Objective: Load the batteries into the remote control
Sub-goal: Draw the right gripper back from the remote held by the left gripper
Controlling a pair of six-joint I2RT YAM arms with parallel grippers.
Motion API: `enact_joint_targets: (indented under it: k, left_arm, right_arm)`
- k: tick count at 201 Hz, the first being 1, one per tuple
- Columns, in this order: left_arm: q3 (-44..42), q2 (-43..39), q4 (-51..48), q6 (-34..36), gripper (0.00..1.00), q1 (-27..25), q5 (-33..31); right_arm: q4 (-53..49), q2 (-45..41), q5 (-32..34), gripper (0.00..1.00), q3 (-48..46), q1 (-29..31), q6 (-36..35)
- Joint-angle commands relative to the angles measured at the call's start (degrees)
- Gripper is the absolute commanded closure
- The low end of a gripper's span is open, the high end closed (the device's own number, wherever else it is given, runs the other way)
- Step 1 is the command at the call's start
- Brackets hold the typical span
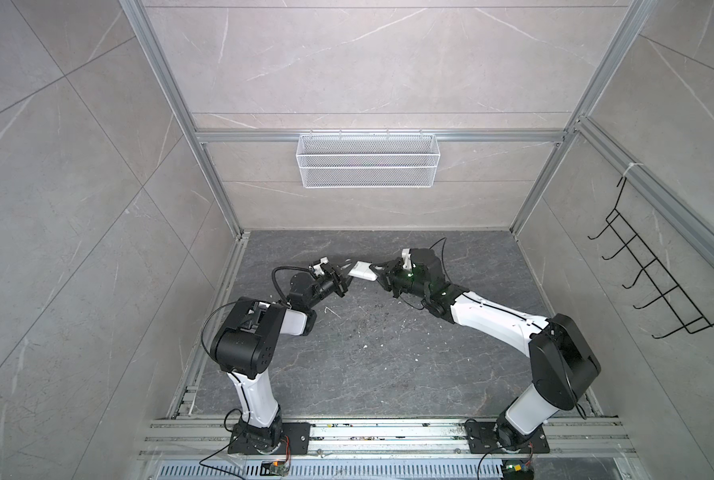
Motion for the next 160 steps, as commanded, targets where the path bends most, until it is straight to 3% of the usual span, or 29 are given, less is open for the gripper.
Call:
enact_joint_targets:
  k: [1,41,85,160]
  left_arm:
    - [2.4,-2.2,4.6,-0.7,1.0,-0.5,0.1]
    - [3.0,-2.1,4.6,-1.0,1.0,-0.6,-0.1]
    - [2.7,-1.8,4.6,0.2,1.0,-0.6,0.1]
    - [2.0,0.1,4.5,5.9,1.0,-0.2,1.3]
  right_arm:
    - [0.1,1.7,-0.5,0.87,-0.8,0.4,0.3]
    - [-1.9,1.5,-0.8,0.85,-0.2,0.5,-0.8]
    - [-13.0,-0.9,1.1,0.65,3.9,0.2,-7.4]
    - [-32.4,-8.4,5.9,0.49,9.3,-0.6,-22.4]
